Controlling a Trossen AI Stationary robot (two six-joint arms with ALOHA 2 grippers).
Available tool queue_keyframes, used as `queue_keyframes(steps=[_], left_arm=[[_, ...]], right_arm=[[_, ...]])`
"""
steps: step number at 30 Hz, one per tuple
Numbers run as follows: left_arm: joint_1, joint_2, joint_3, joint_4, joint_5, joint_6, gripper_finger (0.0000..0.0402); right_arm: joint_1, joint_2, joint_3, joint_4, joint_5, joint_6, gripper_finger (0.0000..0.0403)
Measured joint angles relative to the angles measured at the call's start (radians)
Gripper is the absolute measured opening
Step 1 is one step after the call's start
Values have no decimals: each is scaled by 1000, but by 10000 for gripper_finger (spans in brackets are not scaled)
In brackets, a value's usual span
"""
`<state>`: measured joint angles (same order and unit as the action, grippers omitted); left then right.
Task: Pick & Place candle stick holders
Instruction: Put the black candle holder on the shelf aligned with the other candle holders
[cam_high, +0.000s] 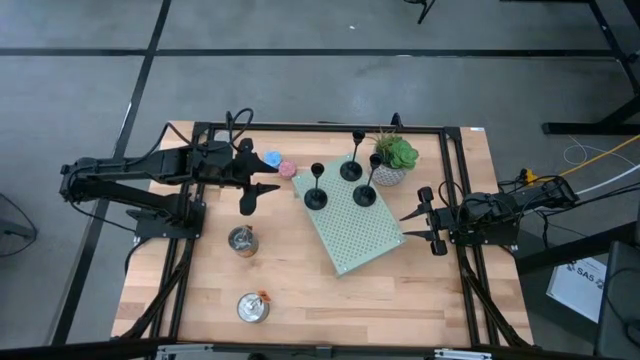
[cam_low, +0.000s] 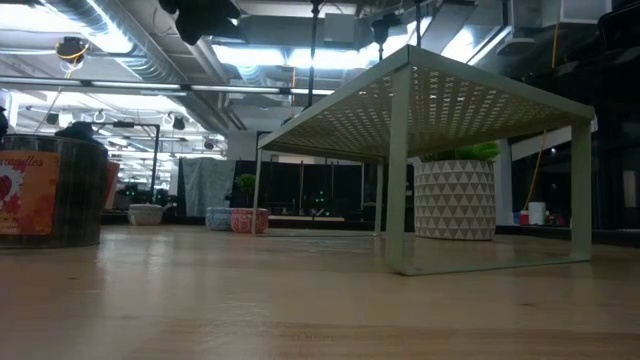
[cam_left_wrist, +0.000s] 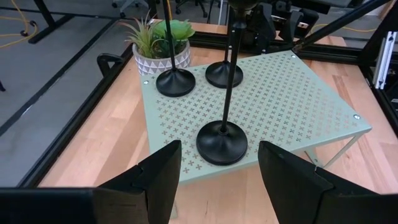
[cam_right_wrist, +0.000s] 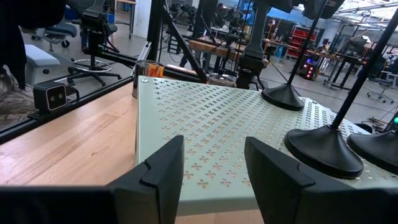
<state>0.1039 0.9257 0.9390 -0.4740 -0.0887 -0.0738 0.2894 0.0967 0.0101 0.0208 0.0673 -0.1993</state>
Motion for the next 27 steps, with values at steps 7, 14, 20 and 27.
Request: queue_keyframes(steps=[7, 14, 20, 27], left_arm=[[0, 0, 0, 0, 0, 0, 210], [0, 0, 0, 0, 0, 0, 210], [0, 0, 1, -15, 14, -21, 210], [-9, -23, 1, -31, 82, -37, 206]], right_arm=[[0, 0, 0, 0, 0, 0, 172], [0, 0, 0, 0, 0, 0, 172], [0, 0, 0, 0, 0, 0, 172], [0, 0, 0, 0, 0, 0, 172]])
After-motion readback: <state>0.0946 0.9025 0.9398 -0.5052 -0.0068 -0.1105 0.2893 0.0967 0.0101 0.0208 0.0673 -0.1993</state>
